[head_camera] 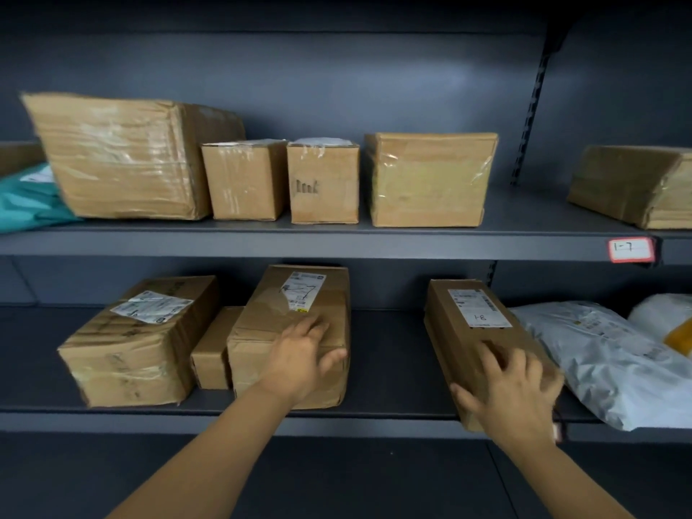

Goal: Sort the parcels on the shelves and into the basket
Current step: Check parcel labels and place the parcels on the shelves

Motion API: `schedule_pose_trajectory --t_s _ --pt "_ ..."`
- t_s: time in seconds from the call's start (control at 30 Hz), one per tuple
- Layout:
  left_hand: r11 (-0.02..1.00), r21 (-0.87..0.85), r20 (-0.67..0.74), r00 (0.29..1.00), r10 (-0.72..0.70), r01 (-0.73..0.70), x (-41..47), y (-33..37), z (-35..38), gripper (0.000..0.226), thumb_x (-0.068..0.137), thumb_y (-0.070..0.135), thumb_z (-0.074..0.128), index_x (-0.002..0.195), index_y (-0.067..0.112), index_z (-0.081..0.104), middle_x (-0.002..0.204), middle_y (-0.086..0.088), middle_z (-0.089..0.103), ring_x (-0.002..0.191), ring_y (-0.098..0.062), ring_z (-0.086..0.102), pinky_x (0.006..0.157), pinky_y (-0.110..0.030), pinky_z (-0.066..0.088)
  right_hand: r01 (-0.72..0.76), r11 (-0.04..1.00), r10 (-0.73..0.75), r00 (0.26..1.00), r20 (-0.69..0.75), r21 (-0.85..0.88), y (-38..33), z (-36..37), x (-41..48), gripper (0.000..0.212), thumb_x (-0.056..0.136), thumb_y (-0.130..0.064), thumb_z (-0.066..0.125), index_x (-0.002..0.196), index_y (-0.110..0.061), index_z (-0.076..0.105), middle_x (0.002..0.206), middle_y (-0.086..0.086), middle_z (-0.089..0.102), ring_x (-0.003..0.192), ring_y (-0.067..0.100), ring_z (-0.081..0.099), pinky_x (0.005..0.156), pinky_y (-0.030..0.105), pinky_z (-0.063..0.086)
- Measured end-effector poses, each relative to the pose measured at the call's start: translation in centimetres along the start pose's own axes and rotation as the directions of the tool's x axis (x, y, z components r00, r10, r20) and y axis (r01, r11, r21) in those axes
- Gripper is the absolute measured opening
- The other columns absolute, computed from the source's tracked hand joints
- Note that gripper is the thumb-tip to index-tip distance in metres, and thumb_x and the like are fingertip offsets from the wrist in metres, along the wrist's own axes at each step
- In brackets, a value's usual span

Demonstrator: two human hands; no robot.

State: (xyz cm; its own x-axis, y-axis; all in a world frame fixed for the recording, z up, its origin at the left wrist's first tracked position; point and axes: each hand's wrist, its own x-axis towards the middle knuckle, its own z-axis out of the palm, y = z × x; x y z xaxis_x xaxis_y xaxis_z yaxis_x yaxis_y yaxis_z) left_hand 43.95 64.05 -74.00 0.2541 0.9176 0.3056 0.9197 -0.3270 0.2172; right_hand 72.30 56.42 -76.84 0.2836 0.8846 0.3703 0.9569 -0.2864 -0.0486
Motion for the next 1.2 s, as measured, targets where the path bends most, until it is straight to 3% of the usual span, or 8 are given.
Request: schedule_pose_trajectory --t_s 0.1,0.23,0.33,0.43,0.57,0.7,0.97,1.2 --pt "0.998 -0.051 -0.184 0.981 -0.056 0.048 -0.9 -1.8 -0.8 0.065 0.092 0.059 0.03 0.141 0.017 0.041 0.148 -0.005 0.038 0.137 -0.021 0.03 0.113 -0.035 0.024 0.298 0.942 -0.278 0.95 -0.139 0.152 -4.3 -0.4 -0.4 0.06 0.082 -0.054 0.053 0.128 -0.016 0.053 0.113 0.014 0.048 0.1 0.035 0.054 0.083 0.052 0.049" --pt "0.965 -0.132 -0.27 0.928 -0.255 0.226 -1.8 -5.8 -1.6 0.056 0.093 0.046 0.047 0.138 0.013 0.045 0.145 -0.009 0.041 0.134 -0.029 0.033 0.11 -0.041 0.03 0.268 0.792 -0.341 0.939 0.034 0.548 -11.6 -1.6 0.0 0.063 0.093 -0.049 0.047 0.148 -0.029 0.024 0.147 -0.002 0.025 0.134 0.018 0.029 0.104 0.032 0.037" --pt "0.897 -0.27 -0.146 0.906 -0.398 0.351 -2.1 -8.5 -1.8 0.061 0.091 0.043 0.055 0.141 0.011 0.039 0.143 -0.013 0.043 0.13 -0.031 0.04 0.108 -0.041 0.034 0.14 0.707 -0.362 0.914 0.185 0.693 -15.2 -2.0 0.7 0.065 0.095 -0.049 0.044 0.15 -0.031 0.016 0.156 -0.007 0.011 0.141 0.014 0.018 0.111 0.03 0.025" --pt "0.602 -0.591 0.16 0.81 -0.565 0.537 -2.2 -8.9 -2.1 0.06 0.088 0.047 0.058 0.132 0.007 0.047 0.126 -0.014 0.057 0.112 -0.028 0.055 0.096 -0.037 0.045 -0.011 0.63 -0.358 0.883 0.303 0.777 -16.9 -1.9 1.1 0.064 0.095 -0.048 0.045 0.15 -0.028 0.019 0.157 -0.003 0.013 0.143 0.014 0.018 0.111 0.025 0.019" --pt "0.343 -0.805 0.242 0.795 -0.556 0.484 -2.9 -8.0 -1.6 0.051 0.08 0.04 0.071 0.122 0.015 0.055 0.111 -0.003 0.061 0.099 -0.018 0.057 0.085 -0.03 0.046 -0.093 0.595 -0.233 0.931 0.282 0.798 -16.6 -0.9 0.5 0.052 0.094 -0.044 0.049 0.141 -0.026 0.038 0.143 0.003 0.031 0.119 0.014 0.042 0.094 0.021 0.034" --pt "0.256 -0.834 0.349 0.826 -0.443 0.489 -3.7 -6.3 -1.6 0.042 0.076 0.026 0.077 0.109 0.024 0.053 0.106 0.001 0.06 0.096 -0.016 0.059 0.085 -0.033 0.052 -0.225 0.587 0.048 0.969 0.244 0.778 -15.0 -0.7 0.2 0.054 0.091 -0.04 0.057 0.137 -0.019 0.038 0.132 0.008 0.039 0.107 0.022 0.05 0.086 0.035 0.045" --pt "0.309 -0.806 0.476 0.863 -0.17 0.506 -4.3 -5.2 -2.8 0.086 0.067 0.003 0.078 0.132 0.039 0.035 0.122 0.007 0.049 0.111 -0.019 0.049 0.095 -0.048 0.048 -0.254 0.611 0.056 0.959 0.279 0.75 -12.1 -2.0 -0.6 0.058 0.088 -0.035 0.063 0.139 -0.016 0.042 0.111 -0.001 0.036 0.093 0.014 0.048 0.086 0.033 0.045" --pt "0.322 -0.794 0.493 0.856 -0.154 0.515 -4.6 -4.5 -2.3 0.092 0.065 0.009 0.082 0.138 0.039 0.033 0.128 0.005 0.044 0.114 -0.021 0.047 0.095 -0.049 0.047 -0.22 0.637 0.026 0.964 0.265 0.739 -11.0 -2.4 -0.7 0.06 0.09 -0.036 0.06 0.142 -0.015 0.038 0.118 0.0 0.036 0.101 0.016 0.049 0.09 0.031 0.042"
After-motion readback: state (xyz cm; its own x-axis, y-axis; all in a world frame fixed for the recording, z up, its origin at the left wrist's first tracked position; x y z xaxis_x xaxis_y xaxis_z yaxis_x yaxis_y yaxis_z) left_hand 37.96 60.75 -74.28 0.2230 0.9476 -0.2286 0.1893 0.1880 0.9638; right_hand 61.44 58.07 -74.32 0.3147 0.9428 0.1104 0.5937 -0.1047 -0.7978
